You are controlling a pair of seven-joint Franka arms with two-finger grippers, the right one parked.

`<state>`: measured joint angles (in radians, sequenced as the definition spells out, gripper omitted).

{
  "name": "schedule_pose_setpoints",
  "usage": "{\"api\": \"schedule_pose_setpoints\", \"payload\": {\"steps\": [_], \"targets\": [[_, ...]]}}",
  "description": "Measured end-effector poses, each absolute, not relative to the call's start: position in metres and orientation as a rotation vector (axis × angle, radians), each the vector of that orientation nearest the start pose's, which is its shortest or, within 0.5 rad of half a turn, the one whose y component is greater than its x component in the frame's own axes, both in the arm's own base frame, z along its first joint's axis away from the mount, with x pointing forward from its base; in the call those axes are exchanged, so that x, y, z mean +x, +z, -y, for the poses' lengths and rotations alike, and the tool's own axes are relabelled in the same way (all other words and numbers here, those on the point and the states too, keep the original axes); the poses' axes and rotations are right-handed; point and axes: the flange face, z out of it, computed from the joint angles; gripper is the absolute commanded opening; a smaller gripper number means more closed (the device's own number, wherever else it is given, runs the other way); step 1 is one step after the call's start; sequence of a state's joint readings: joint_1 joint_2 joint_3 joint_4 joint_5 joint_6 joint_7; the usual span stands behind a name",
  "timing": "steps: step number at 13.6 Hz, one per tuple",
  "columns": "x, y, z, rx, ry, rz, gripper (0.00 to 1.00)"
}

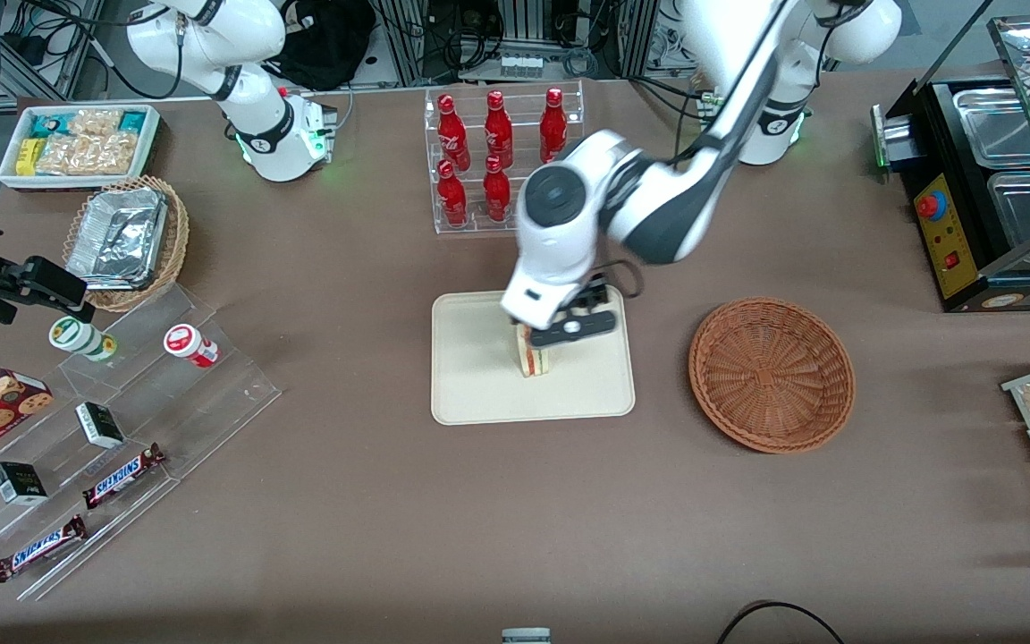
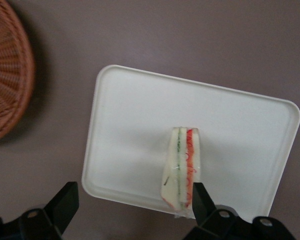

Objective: Place sandwich from basket to tray

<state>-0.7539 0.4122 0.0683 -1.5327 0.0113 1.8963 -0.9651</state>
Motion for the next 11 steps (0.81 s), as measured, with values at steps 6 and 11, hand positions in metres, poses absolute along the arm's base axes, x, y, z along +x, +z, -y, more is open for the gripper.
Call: {"api": "schedule_pose_setpoints", "payload": {"steps": [6, 11], "targets": [[0.537, 0.536, 0.266, -3.02, 0.028, 0.514, 1.0], [0.525, 0.58, 0.143, -3.066, 0.172, 0.349, 1.0]]}}
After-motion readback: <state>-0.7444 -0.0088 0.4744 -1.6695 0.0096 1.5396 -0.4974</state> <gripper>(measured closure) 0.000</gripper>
